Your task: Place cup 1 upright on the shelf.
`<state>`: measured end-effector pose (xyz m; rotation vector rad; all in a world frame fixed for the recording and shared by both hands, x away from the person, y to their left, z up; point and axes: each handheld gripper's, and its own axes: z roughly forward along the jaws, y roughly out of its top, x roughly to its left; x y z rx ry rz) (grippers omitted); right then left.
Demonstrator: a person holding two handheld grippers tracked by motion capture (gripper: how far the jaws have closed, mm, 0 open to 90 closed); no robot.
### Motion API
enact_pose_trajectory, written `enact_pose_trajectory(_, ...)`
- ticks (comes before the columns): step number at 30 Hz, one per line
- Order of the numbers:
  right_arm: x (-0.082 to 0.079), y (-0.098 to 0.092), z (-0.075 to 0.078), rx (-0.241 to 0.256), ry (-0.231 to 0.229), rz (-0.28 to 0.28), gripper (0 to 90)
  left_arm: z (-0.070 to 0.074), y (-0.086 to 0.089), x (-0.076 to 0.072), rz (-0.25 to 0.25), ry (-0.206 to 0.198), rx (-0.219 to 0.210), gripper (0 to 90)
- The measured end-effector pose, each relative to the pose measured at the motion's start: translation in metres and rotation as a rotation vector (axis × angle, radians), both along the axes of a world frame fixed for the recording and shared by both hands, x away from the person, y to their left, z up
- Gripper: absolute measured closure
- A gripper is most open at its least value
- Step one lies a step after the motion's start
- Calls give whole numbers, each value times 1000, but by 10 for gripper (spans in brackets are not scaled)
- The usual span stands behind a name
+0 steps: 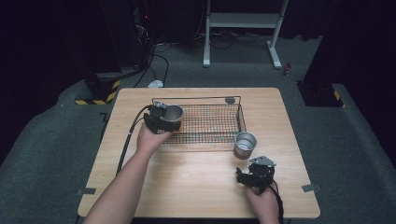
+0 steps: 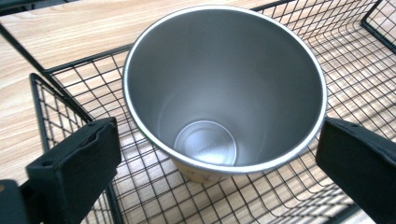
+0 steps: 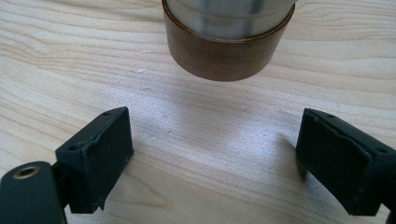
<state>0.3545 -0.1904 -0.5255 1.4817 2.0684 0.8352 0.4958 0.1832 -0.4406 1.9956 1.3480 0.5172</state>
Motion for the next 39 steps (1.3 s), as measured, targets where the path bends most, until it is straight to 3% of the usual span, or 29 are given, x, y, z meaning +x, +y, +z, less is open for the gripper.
enact_pose_trajectory(2, 0, 0, 0, 0, 0, 0, 105, 1, 2, -6, 3, -20, -24, 7)
enact_pose_trajectory(10, 0, 0, 0, 0, 0, 0, 104, 3, 9, -21, -12, -37, -53, 7)
enact_pose_trajectory(15, 0, 0, 0, 1, 2, -3, 105, 3, 14, -29, -30, -37, -53, 7)
enact_pose_trajectory(24, 0, 0, 0, -1, 0, -1, 104, 0, 25, -46, -43, -75, -71, 10)
enact_pose_trajectory(34, 0, 0, 0, 1, 1, -3, 105, -6, 32, -70, -65, -84, -76, 19)
enact_pose_trajectory(39, 0, 0, 0, 1, 2, -3, 105, -16, 38, -85, -78, -71, -108, 23)
